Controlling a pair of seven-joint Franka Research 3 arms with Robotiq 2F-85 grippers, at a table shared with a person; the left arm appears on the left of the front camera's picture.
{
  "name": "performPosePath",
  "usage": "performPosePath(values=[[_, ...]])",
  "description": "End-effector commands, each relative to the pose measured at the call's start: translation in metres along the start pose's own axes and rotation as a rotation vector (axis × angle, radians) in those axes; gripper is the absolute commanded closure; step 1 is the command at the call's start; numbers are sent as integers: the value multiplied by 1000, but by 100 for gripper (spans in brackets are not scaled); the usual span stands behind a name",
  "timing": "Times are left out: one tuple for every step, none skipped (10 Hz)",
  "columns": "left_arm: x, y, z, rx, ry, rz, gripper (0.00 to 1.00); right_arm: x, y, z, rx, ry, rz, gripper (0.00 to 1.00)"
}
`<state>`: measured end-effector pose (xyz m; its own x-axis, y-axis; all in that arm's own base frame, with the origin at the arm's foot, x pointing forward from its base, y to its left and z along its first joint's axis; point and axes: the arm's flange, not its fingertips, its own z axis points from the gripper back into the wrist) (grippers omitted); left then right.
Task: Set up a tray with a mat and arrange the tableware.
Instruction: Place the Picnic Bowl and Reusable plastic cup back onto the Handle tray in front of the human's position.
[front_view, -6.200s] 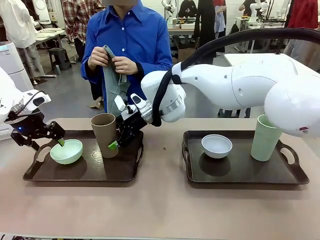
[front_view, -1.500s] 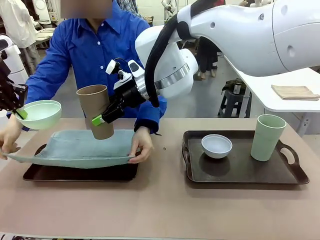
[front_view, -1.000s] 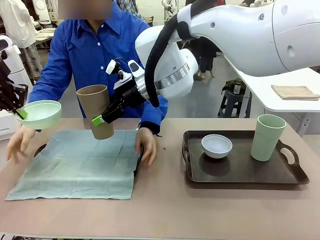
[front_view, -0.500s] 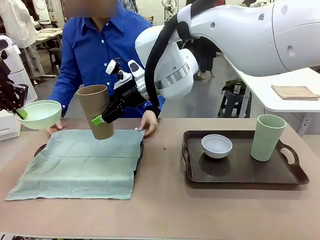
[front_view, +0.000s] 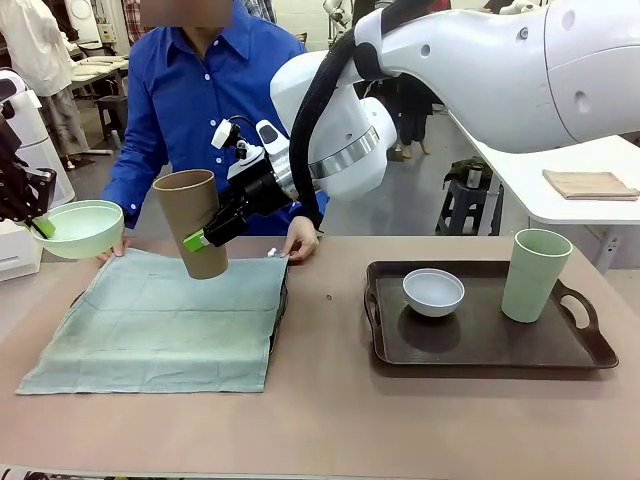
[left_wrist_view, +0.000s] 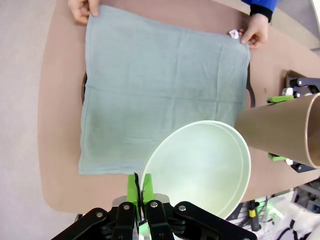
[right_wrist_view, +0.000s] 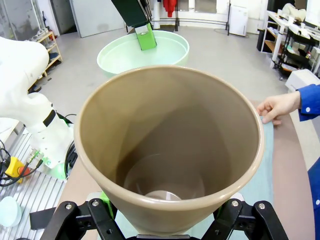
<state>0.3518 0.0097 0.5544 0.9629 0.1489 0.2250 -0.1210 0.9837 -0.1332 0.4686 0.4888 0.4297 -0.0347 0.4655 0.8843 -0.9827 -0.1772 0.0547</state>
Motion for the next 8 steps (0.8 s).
performPosePath(values=[[1, 0, 1, 0, -9, 0, 100, 1, 1, 0, 2, -22, -5, 24], [1, 0, 1, 0, -9, 0, 100, 1, 1, 0, 2, -22, -5, 24], [1, 0, 1, 0, -9, 0, 100, 1, 1, 0, 2, -22, -5, 24], [1, 0, 1, 0, -9, 0, 100, 1, 1, 0, 2, -22, -5, 24], [1, 0, 1, 0, -9, 0, 100, 1, 1, 0, 2, -22, -5, 24], [1, 0, 1, 0, -9, 0, 100, 1, 1, 0, 2, -22, -5, 24], [1, 0, 1, 0, -9, 0, 100, 1, 1, 0, 2, -22, -5, 24], [1, 0, 1, 0, -9, 0, 100, 1, 1, 0, 2, -22, -5, 24]])
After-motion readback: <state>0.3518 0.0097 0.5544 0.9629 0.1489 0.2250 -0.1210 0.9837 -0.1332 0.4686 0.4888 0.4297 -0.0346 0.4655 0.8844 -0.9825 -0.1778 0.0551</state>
